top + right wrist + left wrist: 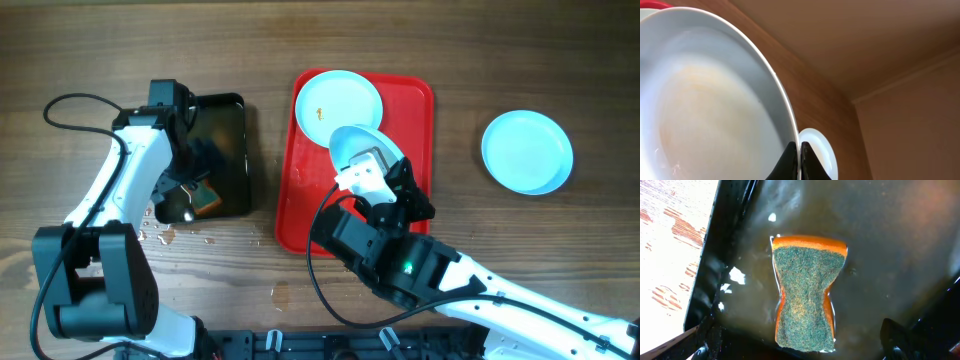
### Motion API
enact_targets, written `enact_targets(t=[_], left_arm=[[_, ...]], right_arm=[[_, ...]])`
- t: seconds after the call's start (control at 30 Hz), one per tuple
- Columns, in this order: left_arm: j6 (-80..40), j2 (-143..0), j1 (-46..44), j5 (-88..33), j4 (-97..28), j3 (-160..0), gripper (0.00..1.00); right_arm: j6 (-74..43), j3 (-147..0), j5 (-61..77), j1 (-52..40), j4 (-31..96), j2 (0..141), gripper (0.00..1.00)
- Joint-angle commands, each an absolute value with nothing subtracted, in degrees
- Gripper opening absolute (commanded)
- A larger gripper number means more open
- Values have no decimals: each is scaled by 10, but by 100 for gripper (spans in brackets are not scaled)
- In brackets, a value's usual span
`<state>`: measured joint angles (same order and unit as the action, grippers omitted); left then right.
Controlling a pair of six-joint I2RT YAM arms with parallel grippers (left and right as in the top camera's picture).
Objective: Clean dirty plates on tray and stack at the side
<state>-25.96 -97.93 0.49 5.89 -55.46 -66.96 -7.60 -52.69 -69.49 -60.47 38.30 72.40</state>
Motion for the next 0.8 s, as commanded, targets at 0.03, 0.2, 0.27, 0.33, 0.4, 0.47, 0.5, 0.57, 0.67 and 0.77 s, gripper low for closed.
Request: enact_targets(t=[0.03, 0.2, 0.27, 0.33, 0.4, 0.47, 0.5, 0.57, 0.67, 0.77], left_arm=[[-257, -976, 7, 54, -555, -666, 100], [-257, -976, 7, 54, -555, -666, 100], [-257, -976, 7, 54, -555, -666, 100], [-257, -976, 7, 54, -555, -666, 100], [-257, -976, 7, 54, -555, -666, 100], [-257, -976, 7, 54, -555, -666, 100], [-257, -976, 7, 54, -555, -666, 100], [-257, -976, 7, 54, -555, -666, 100], [-257, -976, 7, 54, -555, -666, 100], [-257, -976, 7, 54, -555, -666, 100]], right_arm=[[-60, -536, -716, -611, 380, 720, 4], [-46, -534, -693, -604, 374, 726, 4], [-65, -529, -712, -587, 359, 731, 4], [-34, -534, -664, -582, 356, 728, 4], [-3, -533, -693, -593, 356, 725, 4], [-17, -530, -737, -582, 338, 728, 4], [9, -531, -732, -581, 323, 727, 4], [106, -531, -751, -599, 301, 725, 4], [172, -531, -819, -608, 241, 736, 5], [186, -531, -819, -609, 216, 736, 5]])
